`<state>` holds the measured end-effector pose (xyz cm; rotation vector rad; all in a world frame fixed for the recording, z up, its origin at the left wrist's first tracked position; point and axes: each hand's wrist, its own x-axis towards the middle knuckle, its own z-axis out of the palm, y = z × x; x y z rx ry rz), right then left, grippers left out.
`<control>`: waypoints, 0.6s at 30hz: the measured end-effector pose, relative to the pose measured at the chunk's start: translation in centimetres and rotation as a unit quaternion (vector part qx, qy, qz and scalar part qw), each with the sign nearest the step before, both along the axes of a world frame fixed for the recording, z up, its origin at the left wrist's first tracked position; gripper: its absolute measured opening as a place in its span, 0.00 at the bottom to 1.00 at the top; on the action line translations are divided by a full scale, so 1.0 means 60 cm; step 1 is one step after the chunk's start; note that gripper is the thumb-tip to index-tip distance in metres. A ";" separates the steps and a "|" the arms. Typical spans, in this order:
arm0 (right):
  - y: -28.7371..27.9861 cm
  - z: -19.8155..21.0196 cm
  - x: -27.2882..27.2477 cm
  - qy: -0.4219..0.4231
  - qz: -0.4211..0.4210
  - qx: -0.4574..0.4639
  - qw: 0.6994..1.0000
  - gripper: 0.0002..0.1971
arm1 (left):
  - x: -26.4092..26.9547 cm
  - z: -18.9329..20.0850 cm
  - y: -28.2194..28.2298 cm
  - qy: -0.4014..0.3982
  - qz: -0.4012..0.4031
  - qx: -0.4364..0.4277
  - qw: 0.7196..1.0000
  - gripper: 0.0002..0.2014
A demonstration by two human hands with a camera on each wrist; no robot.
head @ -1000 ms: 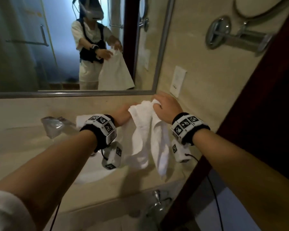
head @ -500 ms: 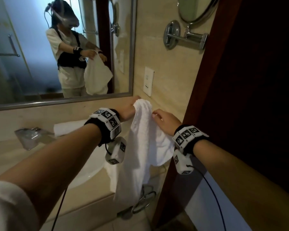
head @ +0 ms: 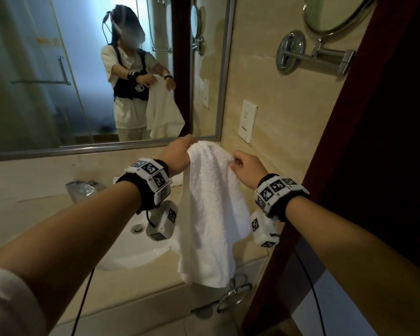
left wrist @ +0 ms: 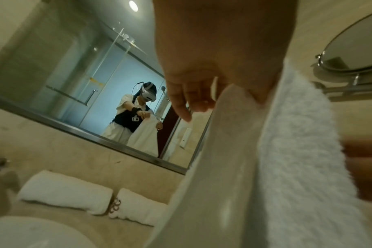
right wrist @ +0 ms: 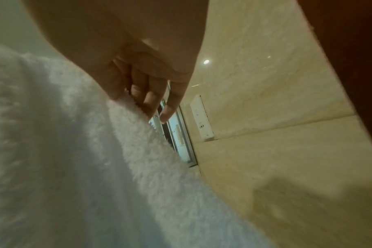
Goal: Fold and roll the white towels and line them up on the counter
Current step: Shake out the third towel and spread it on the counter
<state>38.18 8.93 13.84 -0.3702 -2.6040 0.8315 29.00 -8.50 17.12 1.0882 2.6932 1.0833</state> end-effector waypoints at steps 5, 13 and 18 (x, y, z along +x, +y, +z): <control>-0.003 0.008 -0.017 0.022 -0.024 0.020 0.999 0.08 | -0.031 -0.025 -0.024 -0.148 0.094 -0.142 0.974 0.13; 0.005 0.024 -0.036 0.034 -0.081 0.067 0.994 0.08 | -0.041 -0.054 -0.035 -0.347 0.040 0.041 0.936 0.06; 0.021 0.030 -0.043 0.045 -0.125 0.028 0.991 0.11 | -0.027 -0.081 -0.035 -0.394 -0.011 0.013 0.919 0.34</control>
